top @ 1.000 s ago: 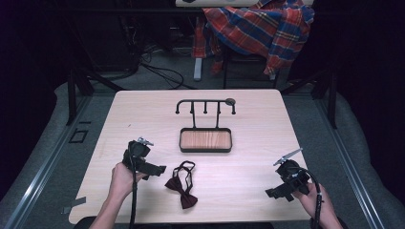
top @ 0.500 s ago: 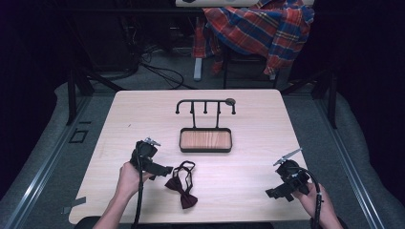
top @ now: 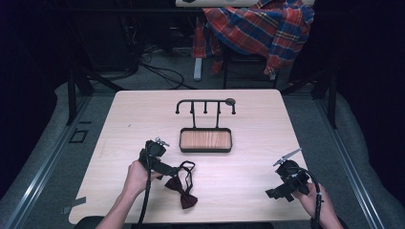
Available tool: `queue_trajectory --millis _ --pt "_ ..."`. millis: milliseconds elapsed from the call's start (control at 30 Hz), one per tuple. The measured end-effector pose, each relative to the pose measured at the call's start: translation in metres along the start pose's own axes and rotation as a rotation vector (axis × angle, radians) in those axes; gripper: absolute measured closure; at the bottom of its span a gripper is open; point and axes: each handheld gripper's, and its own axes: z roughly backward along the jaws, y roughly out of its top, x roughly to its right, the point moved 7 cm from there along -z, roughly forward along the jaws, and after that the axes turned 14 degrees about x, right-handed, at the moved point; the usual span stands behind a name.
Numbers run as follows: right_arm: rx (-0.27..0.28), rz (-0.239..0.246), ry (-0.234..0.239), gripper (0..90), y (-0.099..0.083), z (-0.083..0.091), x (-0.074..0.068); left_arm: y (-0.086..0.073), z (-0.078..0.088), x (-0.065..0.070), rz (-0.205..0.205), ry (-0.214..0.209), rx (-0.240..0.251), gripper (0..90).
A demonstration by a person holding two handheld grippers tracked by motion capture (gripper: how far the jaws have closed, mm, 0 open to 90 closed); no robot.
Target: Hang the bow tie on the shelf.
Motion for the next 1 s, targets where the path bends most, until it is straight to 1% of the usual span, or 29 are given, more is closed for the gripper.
queue_trajectory --millis 33,67,100,167,300,333,367,433,500,567,600,733,767,800,833,867,900,933,1000 --pt "-0.002 0.01 0.003 15.5 0.0 -0.001 0.0 0.001 -0.003 0.002 -0.014 -0.001 -0.009 0.0" --pt "-0.002 0.01 0.003 15.5 0.0 -0.001 0.0 0.001 -0.003 0.002 -0.014 -0.001 -0.009 0.0" --pt "-0.014 0.02 0.002 15.5 -0.001 0.0 0.001 0.002 -0.006 0.002 -0.026 0.0 -0.021 0.0" --pt "-0.021 0.029 0.005 15.5 -0.001 0.0 0.001 0.002 -0.009 0.003 -0.031 0.0 -0.026 0.0" --pt "-0.017 0.025 0.008 15.5 -0.001 0.0 0.001 0.004 -0.014 0.003 -0.034 0.0 -0.035 0.0" --pt "-0.012 0.02 0.006 15.5 -0.001 0.0 0.001 0.004 -0.015 0.004 -0.037 -0.002 -0.04 0.0" --pt "-0.014 0.022 0.007 15.5 -0.001 0.0 0.001 0.004 -0.019 0.004 -0.038 0.004 -0.053 0.0" --pt "-0.013 0.023 0.018 15.5 -0.001 0.0 -0.001 0.004 -0.024 0.004 -0.046 0.004 -0.066 0.1" --pt "-0.025 0.039 0.018 15.5 -0.002 -0.001 -0.001 0.004 -0.029 0.005 -0.055 0.007 -0.077 0.4" --pt "-0.013 0.029 0.022 15.5 -0.002 -0.002 -0.003 0.003 -0.033 0.005 -0.067 0.005 -0.087 1.3" --pt "-0.017 0.037 0.018 15.5 -0.002 -0.002 -0.003 0.003 -0.034 0.005 -0.071 0.004 -0.09 3.7" --pt "-0.019 0.032 0.022 15.5 -0.002 -0.001 -0.003 0.004 -0.037 0.007 -0.079 0.0 -0.095 16.8" --pt "-0.029 0.042 0.017 15.5 -0.002 0.0 -0.001 0.003 -0.038 0.009 -0.092 -0.003 -0.107 19.3" --pt "-0.029 0.042 0.017 15.5 -0.002 0.0 -0.001 0.003 -0.038 0.009 -0.092 -0.003 -0.107 24.5" --pt "-0.028 0.038 0.022 15.5 -0.002 -0.001 -0.002 0.003 -0.039 0.011 -0.107 -0.006 -0.11 28.6" --pt "-0.026 0.036 0.022 15.5 -0.002 -0.001 -0.002 0.003 -0.039 0.011 -0.113 0.0 -0.107 34.6" --pt "-0.026 0.037 0.022 15.5 -0.002 -0.001 -0.002 0.002 -0.039 0.011 -0.124 0.01 -0.111 42.5" --pt "-0.026 0.036 0.022 15.5 -0.002 -0.001 -0.002 0.001 -0.039 0.011 -0.131 0.005 -0.121 47.3" --pt "-0.03 0.04 0.024 15.5 -0.002 -0.001 -0.002 0.001 -0.039 0.011 -0.134 0.003 -0.125 52.1"
